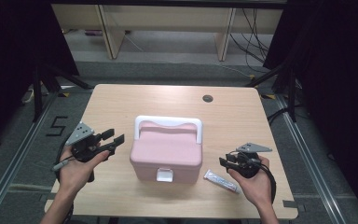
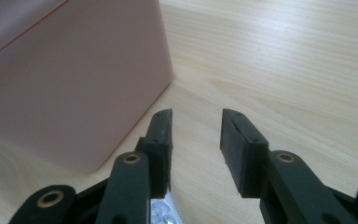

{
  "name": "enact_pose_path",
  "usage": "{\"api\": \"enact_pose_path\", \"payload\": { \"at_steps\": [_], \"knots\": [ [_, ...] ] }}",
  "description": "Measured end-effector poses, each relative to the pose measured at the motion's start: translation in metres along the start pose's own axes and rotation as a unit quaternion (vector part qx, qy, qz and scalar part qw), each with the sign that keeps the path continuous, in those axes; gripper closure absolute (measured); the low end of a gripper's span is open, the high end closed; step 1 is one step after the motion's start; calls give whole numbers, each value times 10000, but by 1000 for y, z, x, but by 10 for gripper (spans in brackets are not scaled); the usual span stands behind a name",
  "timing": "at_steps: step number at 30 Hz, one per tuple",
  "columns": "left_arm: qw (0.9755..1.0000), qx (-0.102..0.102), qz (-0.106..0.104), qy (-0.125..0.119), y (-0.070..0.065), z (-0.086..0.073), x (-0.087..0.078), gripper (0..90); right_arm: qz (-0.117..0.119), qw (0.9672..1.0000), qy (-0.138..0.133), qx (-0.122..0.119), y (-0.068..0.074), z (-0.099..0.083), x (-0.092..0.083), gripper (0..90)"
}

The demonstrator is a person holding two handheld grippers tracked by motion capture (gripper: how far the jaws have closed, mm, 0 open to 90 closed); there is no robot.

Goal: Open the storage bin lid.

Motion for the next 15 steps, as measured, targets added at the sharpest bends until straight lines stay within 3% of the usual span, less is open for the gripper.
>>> {"api": "enact_pose_path", "payload": {
  "at_steps": [5, 6, 15],
  "knots": [
    [9998, 1, -205, -53, -14, 15, 10, 495, -30, 10000, 40, 4, 1, -2, -1, 648],
    [9996, 29, -265, -32, -18, 18, 16, 496, -87, 9999, -5, -84, 0, -1, -1, 647],
    [9994, -47, -197, 292, -20, 20, 43, 495, -23, 10000, 38, -75, 1, -2, -1, 643]
  ]
}}
Point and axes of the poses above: each handheld gripper's, and its own axes: x roughly forward along the jaws, z roughly out of its top, y roughly to its left, the point moved 9 cm from there along x, roughly forward along the jaws, and after that the axes turned 12 degrees about -z, right-handed, at the moved point
